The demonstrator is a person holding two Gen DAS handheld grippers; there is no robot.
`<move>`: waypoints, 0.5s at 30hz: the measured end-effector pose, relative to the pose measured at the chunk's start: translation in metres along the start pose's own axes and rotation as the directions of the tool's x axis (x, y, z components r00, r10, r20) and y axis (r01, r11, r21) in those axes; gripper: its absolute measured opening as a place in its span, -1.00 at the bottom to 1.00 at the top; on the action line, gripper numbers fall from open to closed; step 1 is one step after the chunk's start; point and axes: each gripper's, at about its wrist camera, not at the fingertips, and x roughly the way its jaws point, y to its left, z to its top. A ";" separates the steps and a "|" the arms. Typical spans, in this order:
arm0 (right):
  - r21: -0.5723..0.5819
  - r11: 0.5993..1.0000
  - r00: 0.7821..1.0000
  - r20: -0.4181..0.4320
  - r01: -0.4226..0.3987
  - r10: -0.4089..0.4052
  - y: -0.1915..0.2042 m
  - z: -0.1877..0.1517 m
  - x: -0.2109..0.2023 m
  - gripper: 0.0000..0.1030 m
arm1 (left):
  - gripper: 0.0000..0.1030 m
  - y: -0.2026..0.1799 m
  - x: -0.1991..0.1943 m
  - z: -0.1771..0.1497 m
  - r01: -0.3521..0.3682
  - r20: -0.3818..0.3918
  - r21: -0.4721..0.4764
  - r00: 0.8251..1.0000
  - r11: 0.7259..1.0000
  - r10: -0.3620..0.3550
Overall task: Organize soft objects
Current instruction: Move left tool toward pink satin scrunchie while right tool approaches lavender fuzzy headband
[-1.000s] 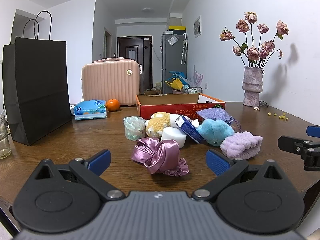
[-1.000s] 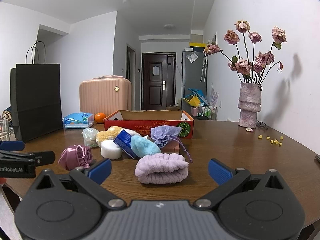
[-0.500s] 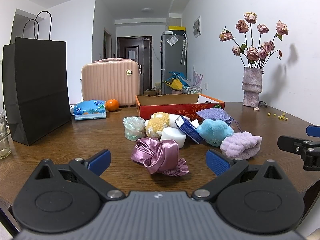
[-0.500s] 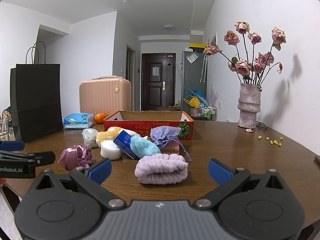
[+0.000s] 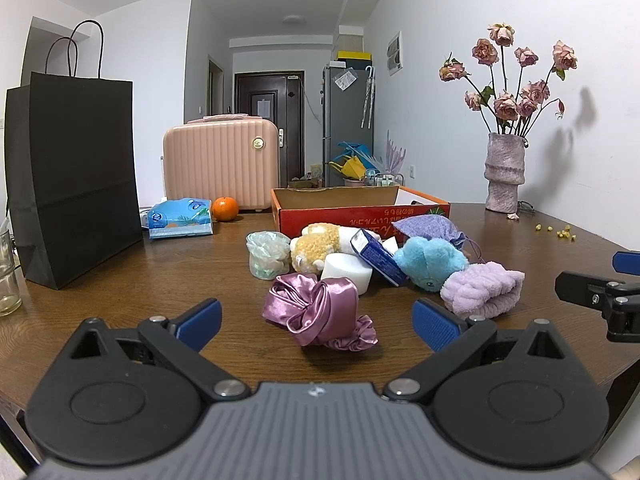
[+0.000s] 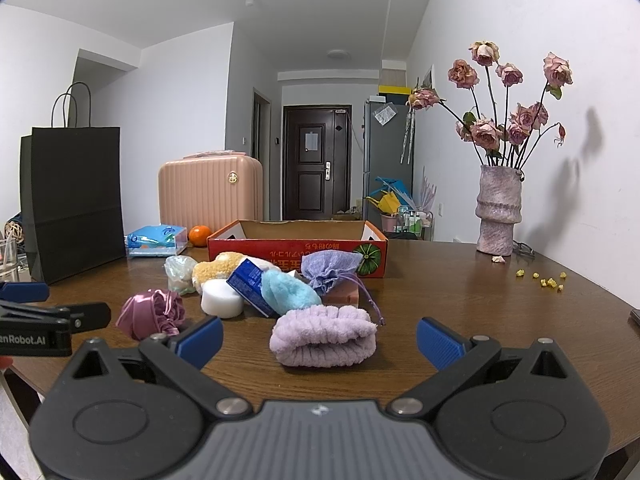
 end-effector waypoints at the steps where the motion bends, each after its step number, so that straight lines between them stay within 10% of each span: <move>1: 0.000 1.000 1.000 0.000 0.000 0.000 0.000 0.000 0.000 1.00 | 1.00 0.000 0.000 0.000 0.000 0.000 0.000 1.000 1.000 0.000; 15: 0.001 1.000 1.000 -0.002 0.000 0.000 0.001 0.000 0.001 1.00 | 1.00 -0.001 0.000 -0.002 0.001 -0.003 -0.001 1.000 1.000 -0.001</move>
